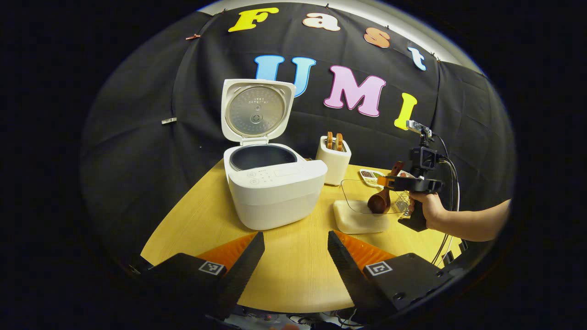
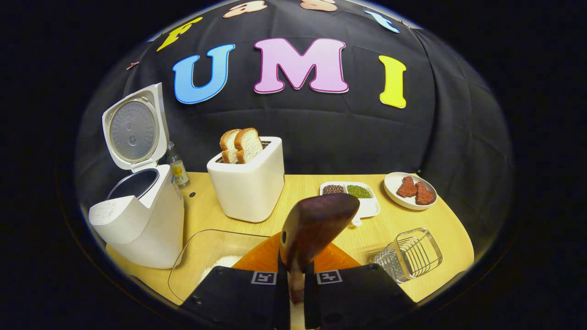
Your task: Close the left gripper, press the button to open the rice cooker; take a wooden spoon from the chopstick holder with the right hand, scoop a spoonful of rice and pour it into the rice cooker, then put the wooden spoon back into the chopstick holder.
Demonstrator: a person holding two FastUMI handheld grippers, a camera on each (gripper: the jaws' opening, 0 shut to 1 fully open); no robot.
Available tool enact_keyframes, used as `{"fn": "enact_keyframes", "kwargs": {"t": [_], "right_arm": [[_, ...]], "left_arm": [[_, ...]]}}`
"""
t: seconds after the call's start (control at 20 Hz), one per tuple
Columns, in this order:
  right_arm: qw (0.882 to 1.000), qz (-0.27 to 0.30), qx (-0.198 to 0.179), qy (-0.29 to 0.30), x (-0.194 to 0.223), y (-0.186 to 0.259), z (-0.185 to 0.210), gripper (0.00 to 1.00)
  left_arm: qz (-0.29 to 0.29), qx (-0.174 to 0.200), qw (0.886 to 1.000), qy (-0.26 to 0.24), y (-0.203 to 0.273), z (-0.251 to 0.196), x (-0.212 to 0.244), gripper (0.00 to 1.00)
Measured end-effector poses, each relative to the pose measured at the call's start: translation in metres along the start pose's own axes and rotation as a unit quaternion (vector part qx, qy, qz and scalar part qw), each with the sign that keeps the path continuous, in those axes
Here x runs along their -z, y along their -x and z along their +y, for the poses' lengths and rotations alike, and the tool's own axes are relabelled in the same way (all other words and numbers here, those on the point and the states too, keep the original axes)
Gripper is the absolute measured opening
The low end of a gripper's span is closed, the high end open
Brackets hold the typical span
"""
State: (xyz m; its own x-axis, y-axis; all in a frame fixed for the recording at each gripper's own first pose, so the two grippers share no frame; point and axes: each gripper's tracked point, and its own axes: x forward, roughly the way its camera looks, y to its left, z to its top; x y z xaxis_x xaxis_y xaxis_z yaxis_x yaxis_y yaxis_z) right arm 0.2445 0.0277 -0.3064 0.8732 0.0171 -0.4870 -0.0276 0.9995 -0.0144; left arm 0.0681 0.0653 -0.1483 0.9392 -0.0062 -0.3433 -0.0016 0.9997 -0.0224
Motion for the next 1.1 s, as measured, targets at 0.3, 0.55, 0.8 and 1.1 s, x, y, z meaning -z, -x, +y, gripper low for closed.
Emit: {"fn": "enact_keyframes", "kwargs": {"t": [0.3, 0.55, 0.8, 1.1], "right_arm": [[0.997, 0.034, -0.043, -0.055, 0.015, 0.008, 0.051, 0.17], [0.988, 0.062, -0.061, -0.125, 0.017, 0.013, 0.074, 0.17], [0.968, 0.101, -0.058, -0.223, 0.022, 0.019, 0.069, 0.17], [0.925, 0.126, -0.033, -0.357, 0.03, 0.032, 0.032, 0.17]], "left_arm": [[0.001, -0.002, 0.999, 0.039, -0.003, -0.006, 0.006, 0.96], [-0.001, -0.016, 0.999, 0.05, 0.002, 0.008, 0.008, 0.96], [0.0, -0.022, 0.998, 0.064, 0.008, 0.015, 0.015, 0.96], [-0.004, -0.018, 0.997, 0.069, 0.011, 0.014, 0.015, 0.96]]}}
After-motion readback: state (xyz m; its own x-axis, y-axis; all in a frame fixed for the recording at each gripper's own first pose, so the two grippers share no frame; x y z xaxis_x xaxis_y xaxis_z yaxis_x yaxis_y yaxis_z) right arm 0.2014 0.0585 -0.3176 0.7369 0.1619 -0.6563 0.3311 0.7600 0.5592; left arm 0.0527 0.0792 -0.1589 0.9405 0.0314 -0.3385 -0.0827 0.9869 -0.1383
